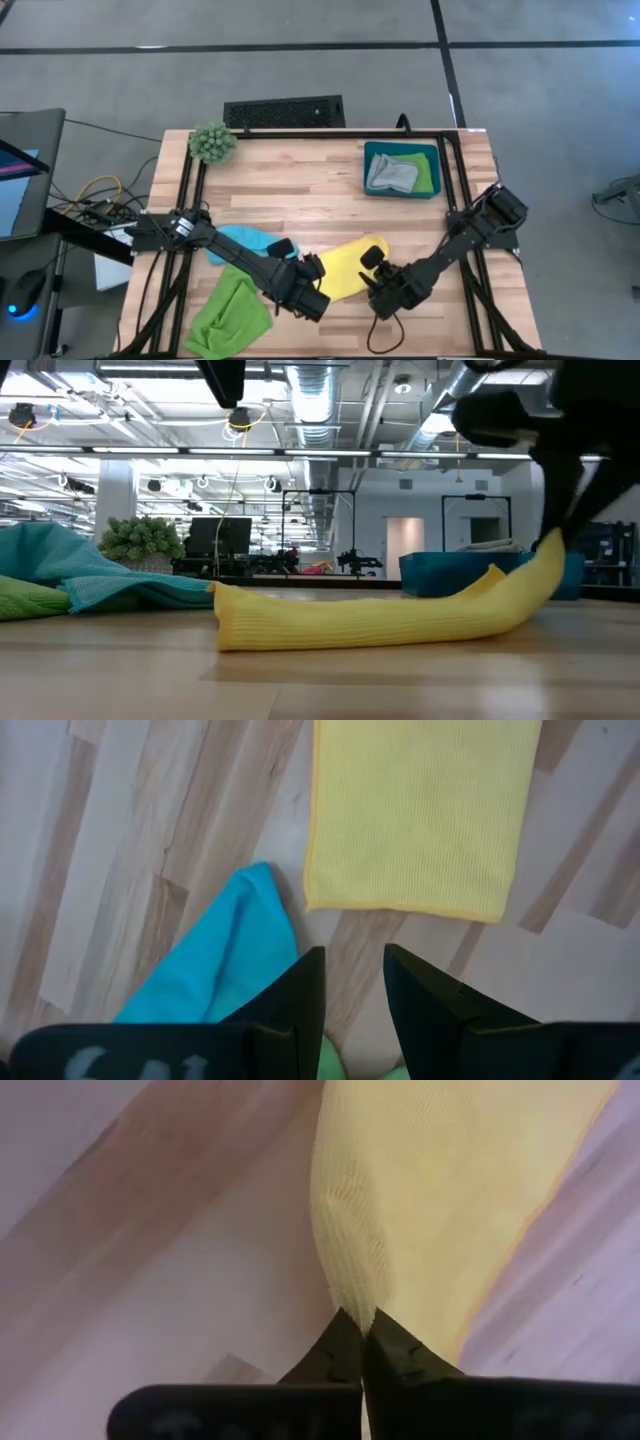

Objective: Fold microfiber towels
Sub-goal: Fold the yellow microfiber cloth

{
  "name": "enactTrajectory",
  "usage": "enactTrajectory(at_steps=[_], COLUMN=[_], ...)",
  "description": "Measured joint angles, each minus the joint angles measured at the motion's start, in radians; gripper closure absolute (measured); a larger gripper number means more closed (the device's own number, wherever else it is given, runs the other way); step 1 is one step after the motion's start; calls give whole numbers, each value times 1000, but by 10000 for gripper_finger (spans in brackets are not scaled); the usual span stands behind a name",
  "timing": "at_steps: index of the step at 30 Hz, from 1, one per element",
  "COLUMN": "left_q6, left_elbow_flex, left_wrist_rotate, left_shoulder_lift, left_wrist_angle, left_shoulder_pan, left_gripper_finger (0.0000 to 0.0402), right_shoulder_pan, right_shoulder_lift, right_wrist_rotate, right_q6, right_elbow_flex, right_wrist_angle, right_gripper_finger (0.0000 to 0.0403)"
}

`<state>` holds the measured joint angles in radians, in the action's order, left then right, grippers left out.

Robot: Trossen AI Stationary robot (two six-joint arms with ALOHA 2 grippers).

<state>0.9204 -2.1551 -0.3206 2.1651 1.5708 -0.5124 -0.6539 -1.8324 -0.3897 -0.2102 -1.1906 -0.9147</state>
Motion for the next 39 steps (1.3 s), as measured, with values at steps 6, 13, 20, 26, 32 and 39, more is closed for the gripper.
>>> enactTrajectory(at_steps=[6,13,20,26,32,39], left_q6=[16,44,62,77,97,113], left_elbow_flex=[0,0,0,0,0,0], left_wrist_rotate=[-2,-4,-11,-13,-13,-13], left_shoulder_lift=[0,0,0,0,0,0], left_wrist_angle=[0,0,0,0,0,0], left_shoulder_pan=[-9,-13,-14,-15,-15,-15], left_gripper_finger=[303,303,303,303,303,303], right_shoulder_pan=[44,76,83,87,101,118], right_shoulder_lift=[0,0,-2,-4,-5,-5], right_wrist_rotate=[0,-19,-33,-31,-31,-27], right_q6=[-180,-347,-537,-736,-900,-1053], right_elbow_flex=[-86,-177,-235,-239,-239,-239], right_wrist_angle=[-62,-70,-20,36,90,226], right_gripper_finger=[396,399,396,397,397,397])
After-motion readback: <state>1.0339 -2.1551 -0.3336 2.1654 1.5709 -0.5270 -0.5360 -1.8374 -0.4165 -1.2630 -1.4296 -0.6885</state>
